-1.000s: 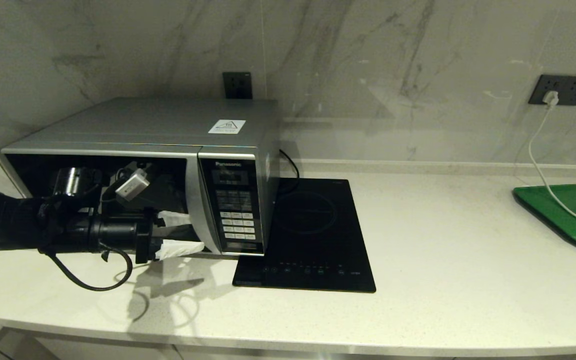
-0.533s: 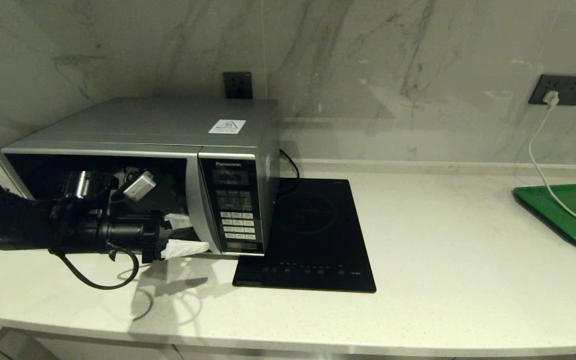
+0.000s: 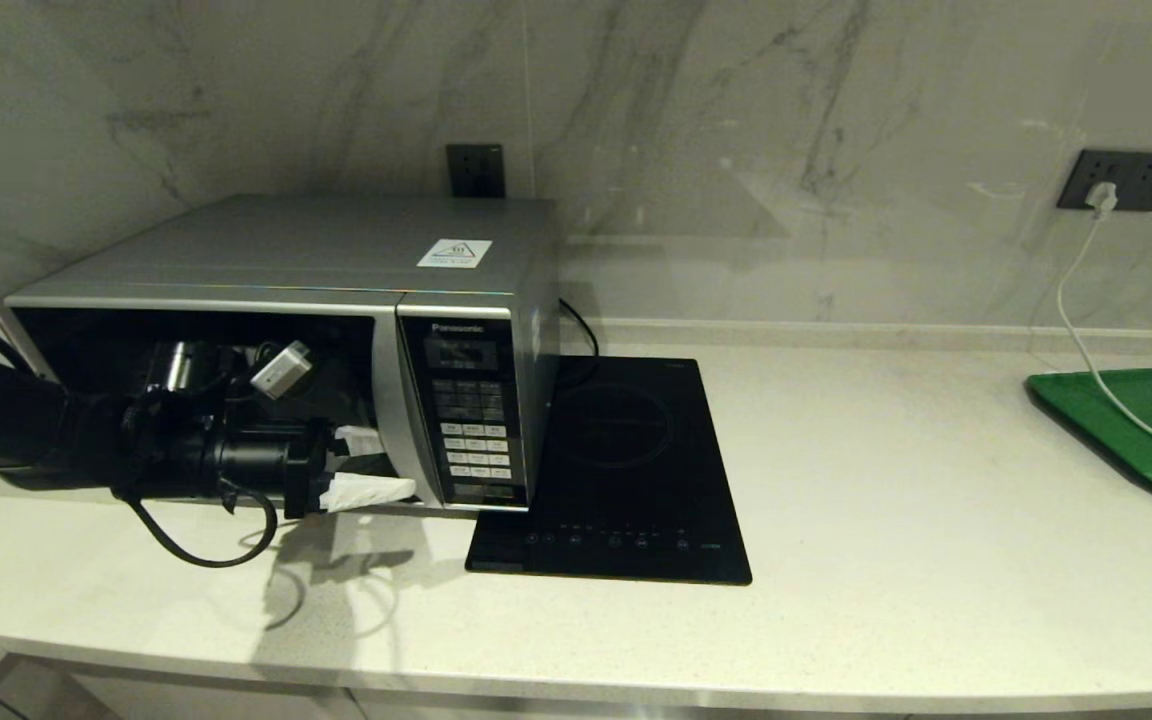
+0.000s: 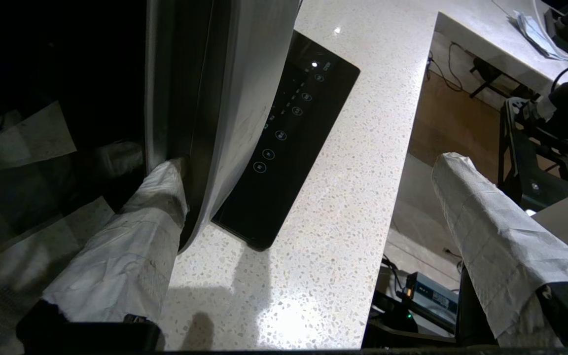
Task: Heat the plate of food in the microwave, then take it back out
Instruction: Open the microwave oven
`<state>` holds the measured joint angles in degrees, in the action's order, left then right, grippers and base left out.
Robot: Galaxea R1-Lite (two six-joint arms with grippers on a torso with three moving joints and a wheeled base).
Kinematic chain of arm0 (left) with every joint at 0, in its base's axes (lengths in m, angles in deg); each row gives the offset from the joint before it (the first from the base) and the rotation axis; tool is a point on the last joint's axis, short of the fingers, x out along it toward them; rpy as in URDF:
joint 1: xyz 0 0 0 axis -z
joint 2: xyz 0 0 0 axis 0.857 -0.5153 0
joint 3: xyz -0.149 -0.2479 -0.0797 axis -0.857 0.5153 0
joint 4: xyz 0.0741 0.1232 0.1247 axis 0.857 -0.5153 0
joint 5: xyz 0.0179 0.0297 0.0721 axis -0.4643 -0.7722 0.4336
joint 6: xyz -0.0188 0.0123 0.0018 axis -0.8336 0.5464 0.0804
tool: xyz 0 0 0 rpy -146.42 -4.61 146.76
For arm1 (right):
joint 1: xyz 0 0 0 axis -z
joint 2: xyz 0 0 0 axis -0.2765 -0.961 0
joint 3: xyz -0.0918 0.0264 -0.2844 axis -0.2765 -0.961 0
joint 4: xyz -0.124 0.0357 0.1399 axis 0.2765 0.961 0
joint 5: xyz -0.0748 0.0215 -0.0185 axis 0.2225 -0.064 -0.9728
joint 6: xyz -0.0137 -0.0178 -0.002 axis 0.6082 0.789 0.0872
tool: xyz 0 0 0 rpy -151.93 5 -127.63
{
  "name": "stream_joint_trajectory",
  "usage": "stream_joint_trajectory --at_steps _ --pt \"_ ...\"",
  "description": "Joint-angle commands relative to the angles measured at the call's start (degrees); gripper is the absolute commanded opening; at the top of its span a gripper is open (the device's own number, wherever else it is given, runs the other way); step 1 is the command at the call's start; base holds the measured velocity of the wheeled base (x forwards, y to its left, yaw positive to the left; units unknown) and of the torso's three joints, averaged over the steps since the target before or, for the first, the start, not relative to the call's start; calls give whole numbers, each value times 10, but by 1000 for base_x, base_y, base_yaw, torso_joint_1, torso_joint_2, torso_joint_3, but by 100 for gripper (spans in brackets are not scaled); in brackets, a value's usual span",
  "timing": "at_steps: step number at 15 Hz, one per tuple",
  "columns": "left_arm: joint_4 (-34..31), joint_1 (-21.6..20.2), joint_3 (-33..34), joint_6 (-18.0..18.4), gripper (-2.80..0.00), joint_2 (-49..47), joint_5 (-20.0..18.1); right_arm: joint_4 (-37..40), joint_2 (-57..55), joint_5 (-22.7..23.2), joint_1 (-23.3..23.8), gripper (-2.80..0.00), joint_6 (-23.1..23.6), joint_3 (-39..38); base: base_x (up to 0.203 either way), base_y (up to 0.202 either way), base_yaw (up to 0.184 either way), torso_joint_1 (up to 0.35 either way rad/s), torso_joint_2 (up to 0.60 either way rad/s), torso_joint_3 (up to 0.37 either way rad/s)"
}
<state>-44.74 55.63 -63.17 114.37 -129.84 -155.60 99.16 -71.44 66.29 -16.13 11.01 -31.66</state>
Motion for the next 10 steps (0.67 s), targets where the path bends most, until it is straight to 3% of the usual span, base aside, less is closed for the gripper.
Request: stream_joint_trajectory --at_steps 1,7,10 --pt "4 -7 -1 3 0 -2 -16 0 0 0 0 -280 0 0 0 0 0 0 0 0" --pt "-14 -13 10 -3 0 4 -38 0 0 0 0 -280 0 0 0 0 0 0 0 0" --pt "-111 -15 10 -3 0 5 -42 0 0 -1 0 -280 0 0 0 0 0 0 0 0"
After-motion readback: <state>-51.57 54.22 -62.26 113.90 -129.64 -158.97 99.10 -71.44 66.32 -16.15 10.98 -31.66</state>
